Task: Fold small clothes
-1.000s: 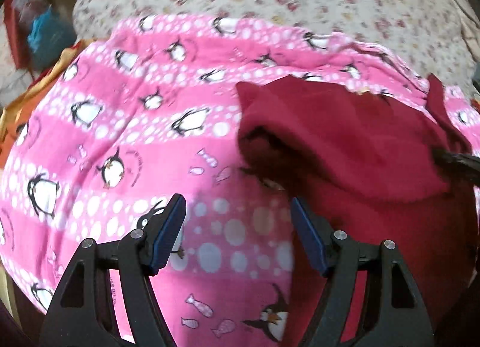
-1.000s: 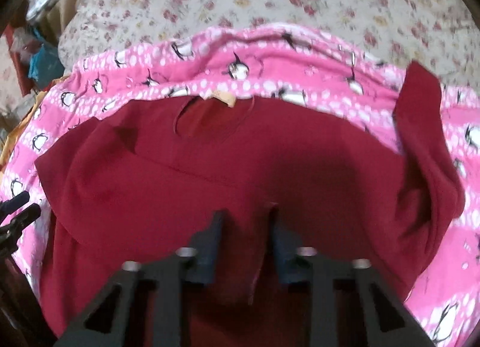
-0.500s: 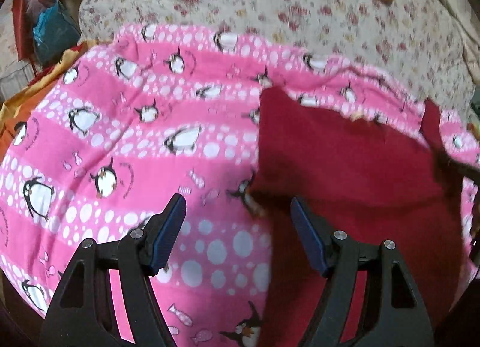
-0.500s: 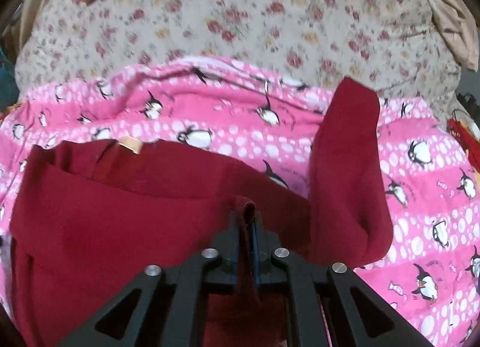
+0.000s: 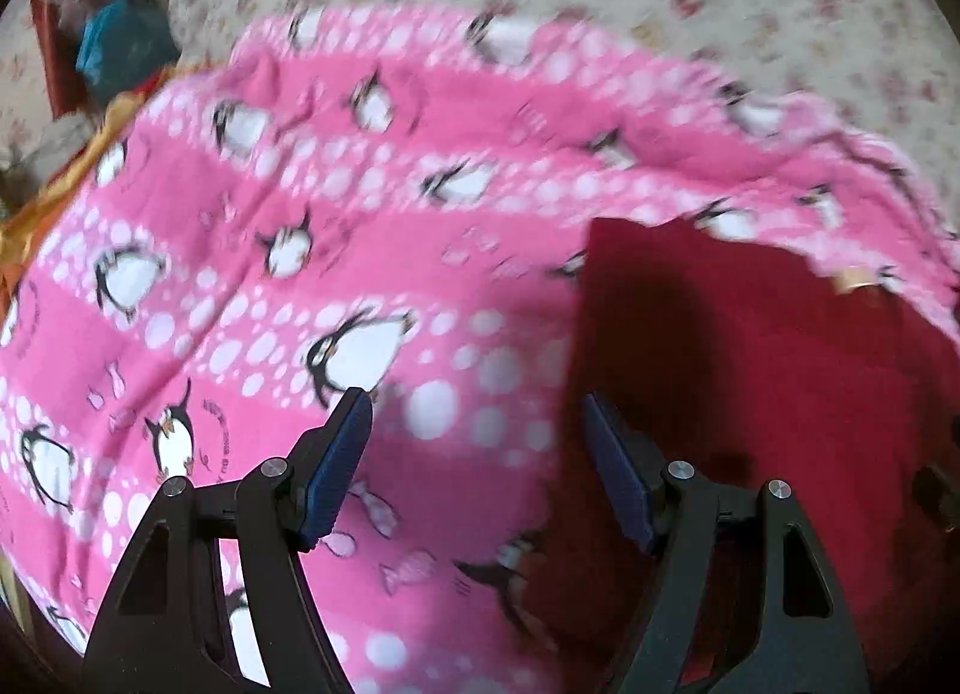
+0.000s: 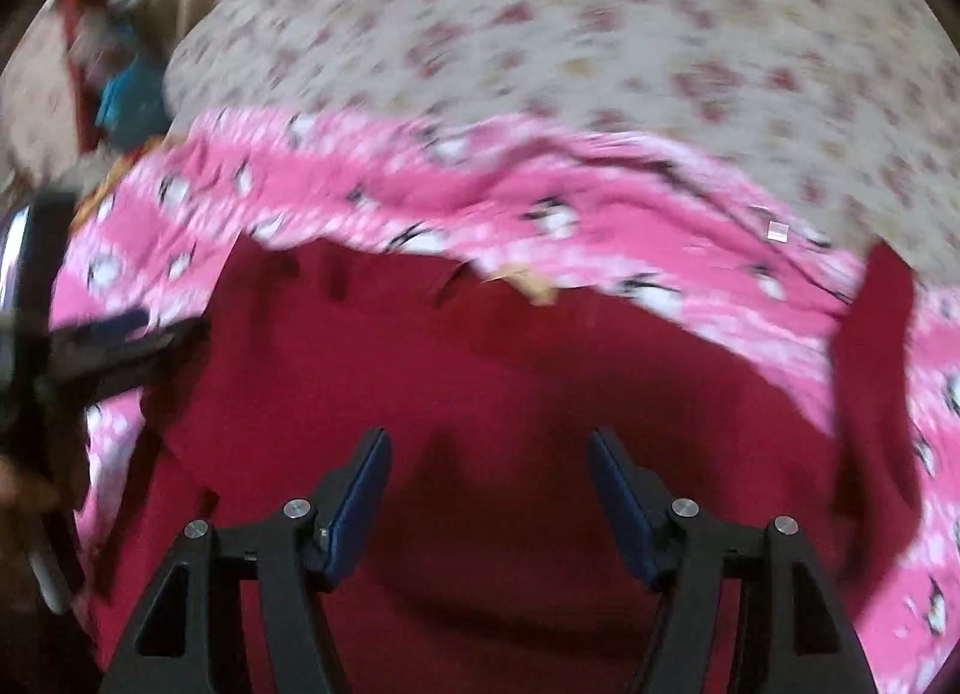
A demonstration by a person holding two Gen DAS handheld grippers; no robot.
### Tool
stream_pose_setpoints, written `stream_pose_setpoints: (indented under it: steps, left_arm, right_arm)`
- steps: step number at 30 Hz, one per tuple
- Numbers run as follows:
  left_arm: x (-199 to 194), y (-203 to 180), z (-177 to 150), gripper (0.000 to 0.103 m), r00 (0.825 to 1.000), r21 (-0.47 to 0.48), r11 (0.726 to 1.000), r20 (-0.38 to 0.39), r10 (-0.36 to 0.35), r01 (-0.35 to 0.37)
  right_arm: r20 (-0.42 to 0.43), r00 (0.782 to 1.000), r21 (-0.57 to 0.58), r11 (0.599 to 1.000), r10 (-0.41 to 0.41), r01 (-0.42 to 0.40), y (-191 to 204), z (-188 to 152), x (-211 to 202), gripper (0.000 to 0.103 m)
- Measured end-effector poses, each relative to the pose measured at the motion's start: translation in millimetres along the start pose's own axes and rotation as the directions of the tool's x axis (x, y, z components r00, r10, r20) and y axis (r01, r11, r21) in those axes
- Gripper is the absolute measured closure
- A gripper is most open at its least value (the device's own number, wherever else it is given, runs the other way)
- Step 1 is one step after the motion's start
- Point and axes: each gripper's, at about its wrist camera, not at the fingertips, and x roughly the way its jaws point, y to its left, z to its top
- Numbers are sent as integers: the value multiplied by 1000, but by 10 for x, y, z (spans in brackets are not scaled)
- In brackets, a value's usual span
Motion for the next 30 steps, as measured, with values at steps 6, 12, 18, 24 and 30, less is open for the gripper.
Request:
stream_pose_setpoints:
  steps: [6, 12, 18, 24, 30]
  left_arm:
    - [38, 145, -59, 29, 1000, -23, 999, -10, -27, 27]
    - [-131, 230, -132, 29, 994, -80, 991, -16, -105, 104]
    - [-373, 194, -280, 29, 985, -58, 984, -14, -172, 171]
    - [-554, 220, -524, 29, 984, 0, 984, -11, -176, 176]
    - [-628, 138, -606, 29, 981, 33, 981, -15, -193, 193]
  right_arm:
    - [-46, 998, 13, 999, -49, 50, 13, 30, 407, 38]
    - [-27, 999, 16, 1000, -20, 21, 47, -59, 23, 37]
    - [-108, 994, -12, 999, -36, 35, 37, -306, 115, 24]
    - [-44, 997, 30, 998, 58, -57, 149, -131, -147, 25]
    - [-13, 998, 5, 998, 63, -63, 347, -55, -219, 25]
